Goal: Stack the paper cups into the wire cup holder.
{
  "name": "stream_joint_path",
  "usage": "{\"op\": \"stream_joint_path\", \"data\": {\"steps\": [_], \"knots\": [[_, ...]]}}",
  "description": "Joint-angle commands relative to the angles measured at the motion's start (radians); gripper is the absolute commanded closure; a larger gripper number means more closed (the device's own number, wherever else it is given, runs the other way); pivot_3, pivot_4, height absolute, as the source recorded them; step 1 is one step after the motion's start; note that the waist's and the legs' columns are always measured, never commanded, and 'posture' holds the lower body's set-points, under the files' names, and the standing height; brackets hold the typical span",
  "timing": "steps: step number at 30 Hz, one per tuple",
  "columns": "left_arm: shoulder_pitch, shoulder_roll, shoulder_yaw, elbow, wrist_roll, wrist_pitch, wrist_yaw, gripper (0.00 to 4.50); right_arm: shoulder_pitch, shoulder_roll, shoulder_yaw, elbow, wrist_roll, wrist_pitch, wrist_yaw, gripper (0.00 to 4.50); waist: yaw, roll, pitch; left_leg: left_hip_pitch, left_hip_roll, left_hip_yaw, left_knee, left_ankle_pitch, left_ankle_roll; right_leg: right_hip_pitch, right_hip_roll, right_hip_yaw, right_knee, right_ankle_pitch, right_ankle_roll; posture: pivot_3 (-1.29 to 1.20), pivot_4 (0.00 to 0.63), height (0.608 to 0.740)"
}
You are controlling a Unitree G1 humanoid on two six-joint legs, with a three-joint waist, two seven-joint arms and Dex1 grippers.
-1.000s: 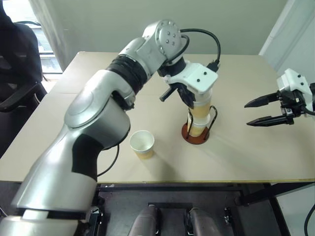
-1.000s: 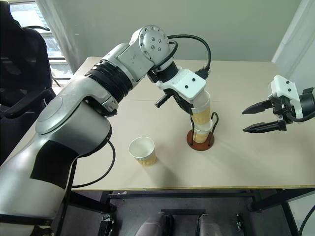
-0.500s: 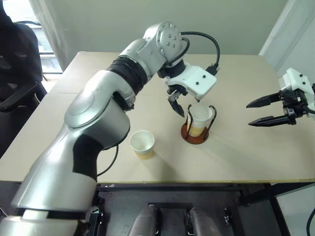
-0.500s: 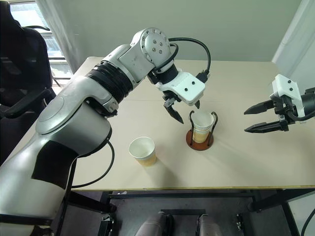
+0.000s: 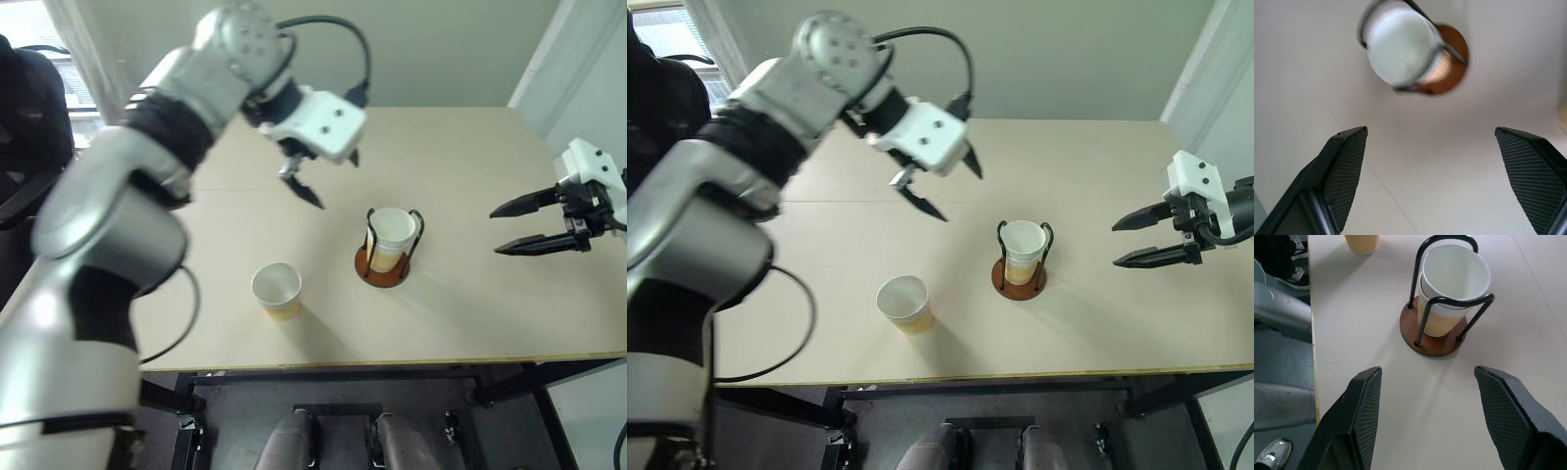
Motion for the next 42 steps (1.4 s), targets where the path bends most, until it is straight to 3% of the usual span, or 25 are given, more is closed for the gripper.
{"op": "stream_joint_path", "data": {"steps": [1,5,11,21,30,42], "knots": [[0.008,0.114,-0.069,-0.194,-0.105,0.038,-0.028,0.04,-0.023,0.012,-0.047,-0.046,0.007,0.030,-0.032,1.46,0.000,0.000,0.000,0.000,0.000,0.000,0.000,0.000,0.000,0.000,0.000,0.000,0.000,0.000,0.000,0.00,0.150,0.740],[0.068,0.296,-0.126,-0.432,-0.234,0.165,-0.028,0.04,-0.052,0.059,-0.058,-0.124,0.058,0.073,-0.030,1.46,0.006,0.001,0.000,-0.002,-0.001,0.000,0.001,-0.001,0.002,0.001,-0.001,0.000,0.000,-0.004,-0.006,0.00,0.150,0.740],[0.109,0.361,-0.152,-0.542,-0.265,0.247,-0.028,0.04,-0.085,0.103,-0.088,-0.178,0.134,0.119,-0.011,1.46,0.010,0.001,0.000,-0.001,-0.002,-0.001,0.001,0.001,0.002,0.002,-0.002,0.000,0.000,-0.006,-0.009,0.00,0.150,0.740],[0.133,0.360,-0.218,-0.530,-0.080,0.100,-0.028,0.04,-0.089,0.078,-0.081,-0.169,0.131,0.132,0.022,1.46,-0.002,0.001,0.000,0.001,-0.001,-0.004,0.000,0.003,-0.003,0.001,-0.001,0.000,0.001,-0.004,-0.012,0.00,0.150,0.740],[0.107,0.361,-0.267,-0.566,-0.064,0.075,-0.028,0.04,-0.083,0.038,-0.052,-0.151,0.141,0.122,0.023,1.46,-0.001,0.001,0.000,0.000,-0.002,-0.006,-0.001,0.002,-0.005,0.000,0.000,-0.001,0.000,-0.006,-0.013,0.00,0.150,0.740],[0.207,0.329,-0.205,-0.578,0.049,0.011,-0.028,0.04,-0.094,0.039,-0.042,-0.146,0.138,0.121,0.023,1.46,-0.001,0.001,0.000,-0.001,-0.002,-0.009,-0.002,0.002,-0.006,0.000,0.000,-0.004,0.001,-0.007,-0.014,0.00,0.150,0.740]]}}
